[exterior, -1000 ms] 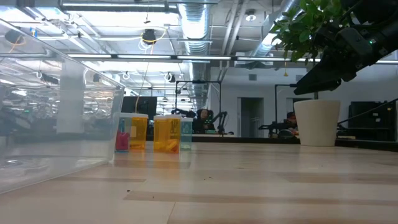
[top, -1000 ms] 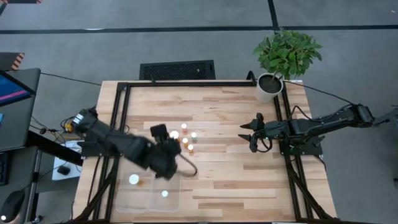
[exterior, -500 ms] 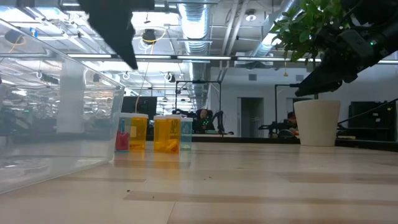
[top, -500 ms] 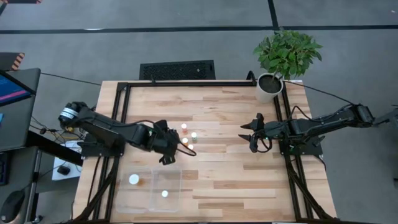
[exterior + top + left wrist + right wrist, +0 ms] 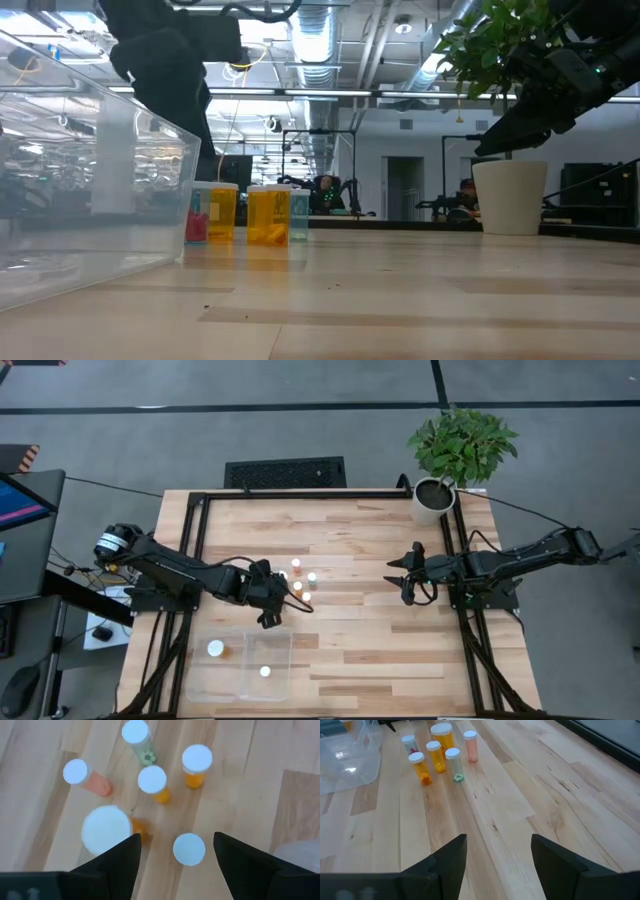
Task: Pick and place medicine bottles into bin by pill shape (circle, oval)
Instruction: Put the blue pill bottle into the left transparent bin
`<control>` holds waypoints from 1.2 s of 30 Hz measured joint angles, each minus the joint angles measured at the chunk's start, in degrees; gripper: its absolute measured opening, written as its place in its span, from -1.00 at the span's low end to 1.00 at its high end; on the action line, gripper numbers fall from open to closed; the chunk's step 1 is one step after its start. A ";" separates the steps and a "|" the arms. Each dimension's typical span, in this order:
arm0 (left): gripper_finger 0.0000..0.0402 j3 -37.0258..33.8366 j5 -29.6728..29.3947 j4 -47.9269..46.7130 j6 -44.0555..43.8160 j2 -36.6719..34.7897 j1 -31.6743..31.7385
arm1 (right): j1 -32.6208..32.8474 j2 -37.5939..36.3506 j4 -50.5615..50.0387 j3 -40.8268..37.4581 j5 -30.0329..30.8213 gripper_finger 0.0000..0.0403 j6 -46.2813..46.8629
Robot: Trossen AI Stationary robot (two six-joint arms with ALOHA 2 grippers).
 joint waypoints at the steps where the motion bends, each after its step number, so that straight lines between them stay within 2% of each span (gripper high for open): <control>1: 0.21 -0.67 0.27 0.77 0.01 0.00 0.00 | 0.02 0.00 0.00 0.00 0.00 0.16 0.00; 10: 0.21 -4.35 2.19 6.62 -0.22 0.00 0.01 | 0.02 0.00 -0.35 0.00 0.00 0.16 -0.02; 18: 0.16 -4.45 4.06 6.71 0.36 0.20 0.00 | 0.01 0.00 -0.45 0.00 0.00 0.16 -0.02; 36: 0.10 -4.40 4.08 9.51 1.66 2.20 0.00 | 0.02 -0.02 -1.34 0.00 0.00 0.16 0.41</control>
